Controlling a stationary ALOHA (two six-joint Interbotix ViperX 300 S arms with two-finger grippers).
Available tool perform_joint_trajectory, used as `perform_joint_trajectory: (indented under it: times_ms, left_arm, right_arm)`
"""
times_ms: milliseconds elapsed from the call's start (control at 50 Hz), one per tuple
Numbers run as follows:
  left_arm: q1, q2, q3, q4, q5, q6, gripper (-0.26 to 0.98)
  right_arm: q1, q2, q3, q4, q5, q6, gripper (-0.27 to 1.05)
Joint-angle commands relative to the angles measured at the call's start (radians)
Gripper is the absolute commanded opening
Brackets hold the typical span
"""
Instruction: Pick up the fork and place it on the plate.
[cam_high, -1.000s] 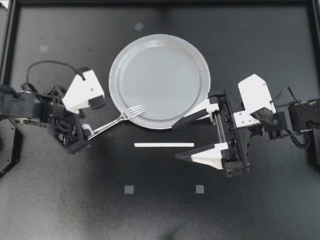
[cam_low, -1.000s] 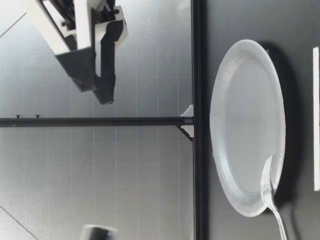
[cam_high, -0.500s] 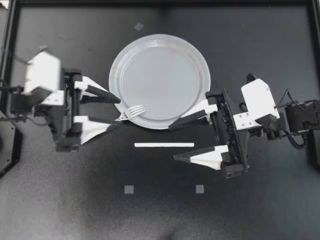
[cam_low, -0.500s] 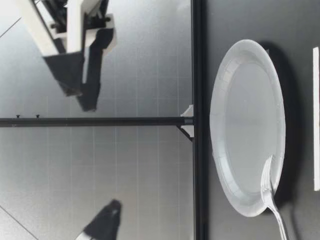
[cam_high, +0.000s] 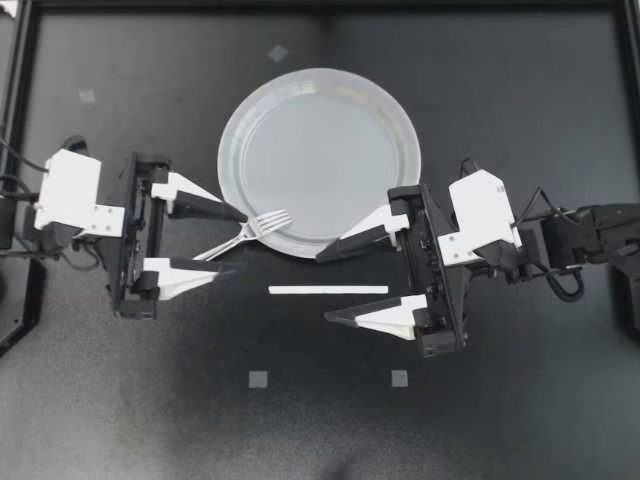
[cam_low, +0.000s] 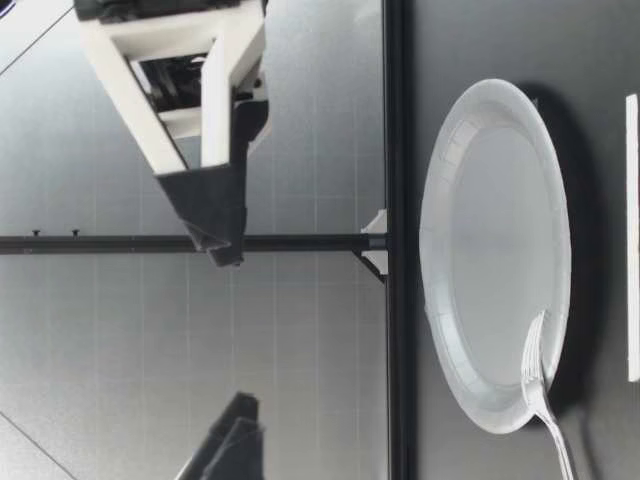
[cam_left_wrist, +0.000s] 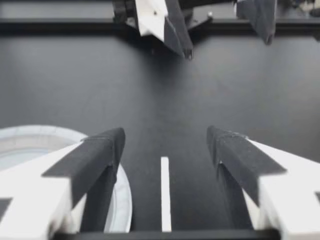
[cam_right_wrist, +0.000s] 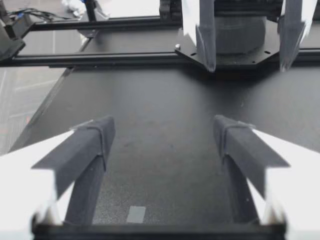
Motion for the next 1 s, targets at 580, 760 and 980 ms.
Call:
perform_joint_trajectory:
  times_ms: [580,760,980]
  left_arm:
    - [0.002,0.003,0.014,-0.002,-0.014,-0.011,0.61]
    - [0.002,0.003,0.014,-0.002,-0.014,-0.009,0.61]
    - [0.002,0.009,0.026,-0.002,-0.011,-0.011,0.61]
  right_arm:
    - [0.006,0.002,-0.012,0.002,0.002,0.000,0.72]
    - [0.006,0.005,-0.012,0.002,0.002,0.000,0.72]
    - [0.006,0.021,-0.014,0.002,0.006,-0.002,0.72]
